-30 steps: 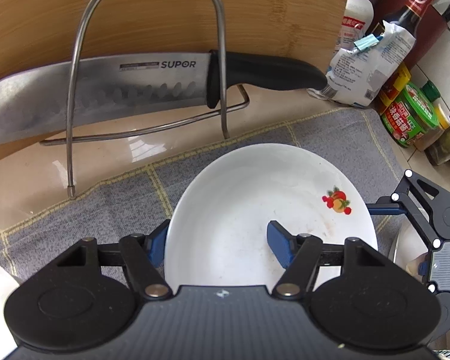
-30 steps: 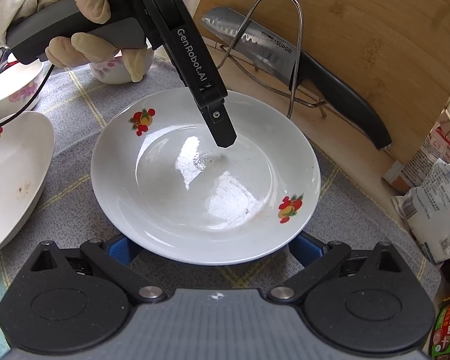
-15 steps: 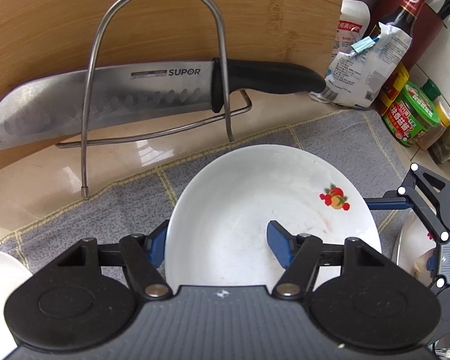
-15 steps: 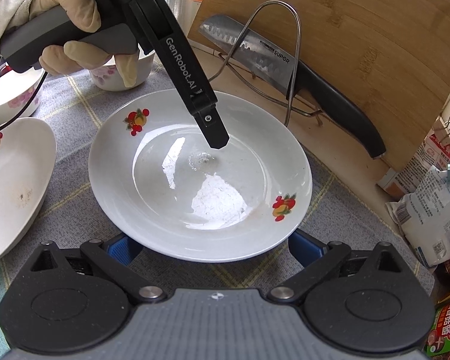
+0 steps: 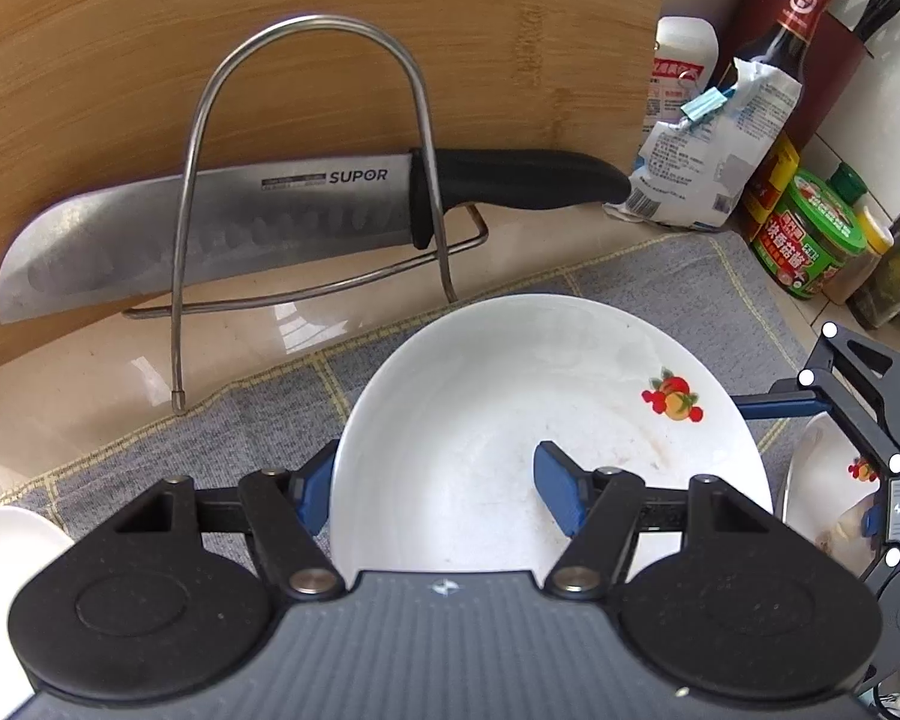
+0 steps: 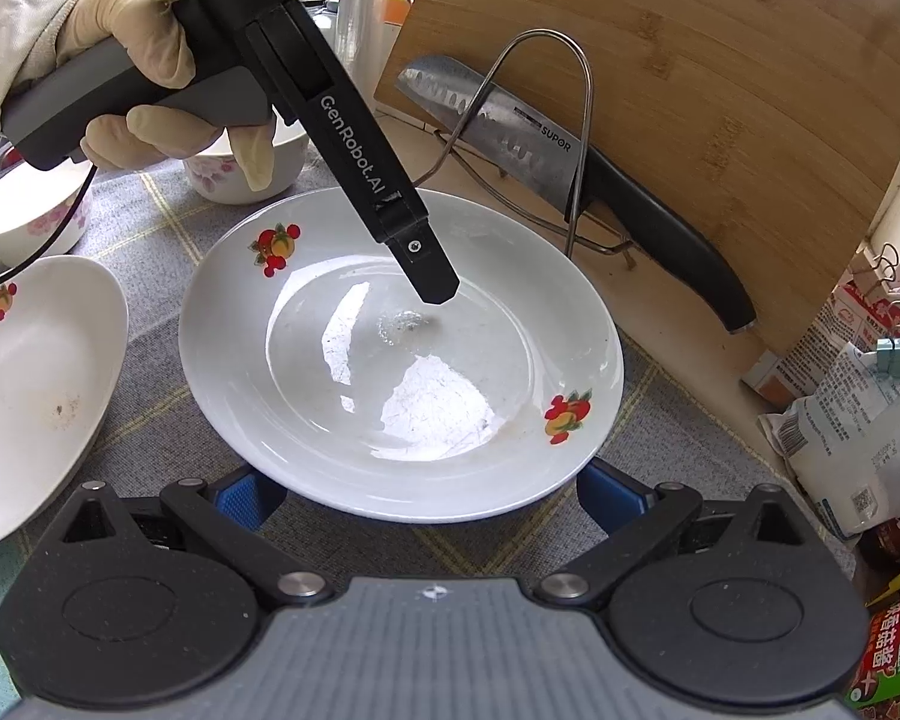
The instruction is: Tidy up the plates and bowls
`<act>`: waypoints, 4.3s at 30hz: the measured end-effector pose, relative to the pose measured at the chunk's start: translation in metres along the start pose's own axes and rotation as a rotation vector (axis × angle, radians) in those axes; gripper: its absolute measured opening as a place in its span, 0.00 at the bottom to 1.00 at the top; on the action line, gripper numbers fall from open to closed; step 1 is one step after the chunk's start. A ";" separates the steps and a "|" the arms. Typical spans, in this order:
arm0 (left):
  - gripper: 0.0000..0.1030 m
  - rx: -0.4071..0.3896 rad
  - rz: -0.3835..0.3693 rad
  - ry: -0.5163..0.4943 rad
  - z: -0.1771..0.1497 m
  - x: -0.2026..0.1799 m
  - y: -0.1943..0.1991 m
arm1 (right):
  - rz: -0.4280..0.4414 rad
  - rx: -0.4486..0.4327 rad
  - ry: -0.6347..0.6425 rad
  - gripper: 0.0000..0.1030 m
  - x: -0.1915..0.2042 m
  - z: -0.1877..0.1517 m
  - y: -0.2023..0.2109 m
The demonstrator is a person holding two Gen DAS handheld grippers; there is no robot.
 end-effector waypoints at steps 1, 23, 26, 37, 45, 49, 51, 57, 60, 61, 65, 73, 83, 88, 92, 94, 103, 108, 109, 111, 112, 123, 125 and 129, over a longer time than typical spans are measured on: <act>0.64 0.002 0.002 0.001 0.000 0.000 -0.001 | 0.001 0.003 -0.001 1.00 0.000 0.000 -0.001; 0.64 0.038 0.004 -0.020 -0.005 0.002 -0.021 | 0.174 -0.002 -0.007 1.00 -0.013 -0.004 -0.011; 0.64 0.034 0.007 -0.017 -0.006 0.002 -0.020 | 0.158 -0.002 0.010 1.00 -0.009 -0.002 -0.011; 0.64 0.006 0.008 -0.013 -0.004 0.003 -0.007 | 0.107 -0.007 0.049 1.00 0.003 0.003 -0.005; 0.64 -0.019 -0.004 -0.049 -0.003 -0.010 0.016 | 0.059 -0.023 0.038 1.00 0.022 0.003 0.019; 0.64 -0.032 -0.018 -0.088 -0.003 -0.025 0.025 | 0.027 -0.029 0.008 1.00 0.031 -0.002 0.032; 0.64 -0.033 -0.027 -0.109 -0.003 -0.033 0.029 | 0.011 -0.032 -0.012 1.00 0.036 -0.005 0.039; 0.64 -0.037 -0.062 -0.190 -0.004 -0.063 0.036 | -0.034 -0.042 -0.087 1.00 0.048 -0.023 0.062; 0.64 -0.034 -0.080 -0.229 -0.005 -0.079 0.035 | -0.058 -0.046 -0.130 1.00 0.053 -0.034 0.072; 0.64 -0.035 -0.085 -0.243 -0.005 -0.084 0.036 | -0.067 -0.048 -0.145 1.00 0.055 -0.038 0.075; 0.64 -0.034 -0.106 -0.294 -0.004 -0.106 0.038 | -0.099 -0.054 -0.196 1.00 0.060 -0.052 0.087; 0.65 -0.039 -0.147 -0.372 0.000 -0.146 0.040 | -0.156 -0.062 -0.275 1.00 0.066 -0.076 0.111; 0.65 -0.027 -0.194 -0.438 -0.004 -0.185 0.034 | -0.200 -0.055 -0.349 1.00 0.075 -0.103 0.129; 0.65 -0.018 -0.210 -0.455 -0.008 -0.199 0.030 | -0.215 -0.047 -0.377 1.00 0.074 -0.114 0.132; 0.65 -0.014 -0.215 -0.468 -0.011 -0.206 0.028 | -0.218 -0.043 -0.395 1.00 0.074 -0.120 0.133; 0.66 -0.010 -0.216 -0.468 -0.011 -0.208 0.026 | -0.217 -0.041 -0.402 1.00 0.072 -0.122 0.132; 0.66 0.005 -0.213 -0.458 -0.009 -0.209 0.019 | -0.206 -0.024 -0.421 1.00 0.070 -0.125 0.125; 0.66 0.035 -0.221 -0.447 -0.009 -0.208 0.016 | -0.203 -0.018 -0.419 1.00 0.068 -0.124 0.124; 0.66 0.037 -0.223 -0.444 -0.009 -0.207 0.015 | -0.203 -0.016 -0.420 1.00 0.068 -0.123 0.124; 0.66 0.038 -0.222 -0.441 -0.009 -0.207 0.014 | -0.203 -0.011 -0.421 1.00 0.067 -0.123 0.123; 0.66 0.039 -0.220 -0.438 -0.009 -0.206 0.013 | -0.202 -0.008 -0.421 1.00 0.067 -0.123 0.123; 0.71 0.041 -0.233 -0.443 -0.011 -0.208 0.010 | -0.199 0.007 -0.426 1.00 0.068 -0.123 0.125; 0.72 0.039 -0.232 -0.440 -0.012 -0.208 0.011 | -0.199 0.008 -0.424 1.00 0.069 -0.124 0.126; 0.74 -0.001 -0.240 -0.404 -0.008 -0.201 0.022 | -0.203 0.006 -0.424 1.00 0.069 -0.126 0.128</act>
Point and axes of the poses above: each gripper's, at about its wrist camera, not at the fingertips, and y roughly against the way its jaws point, x to its left, z to its top, the point moved 3 cm from there along -y, roughly the way its jaws point, and after that the axes turned 12 degrees about z, right-handed, at the moved point
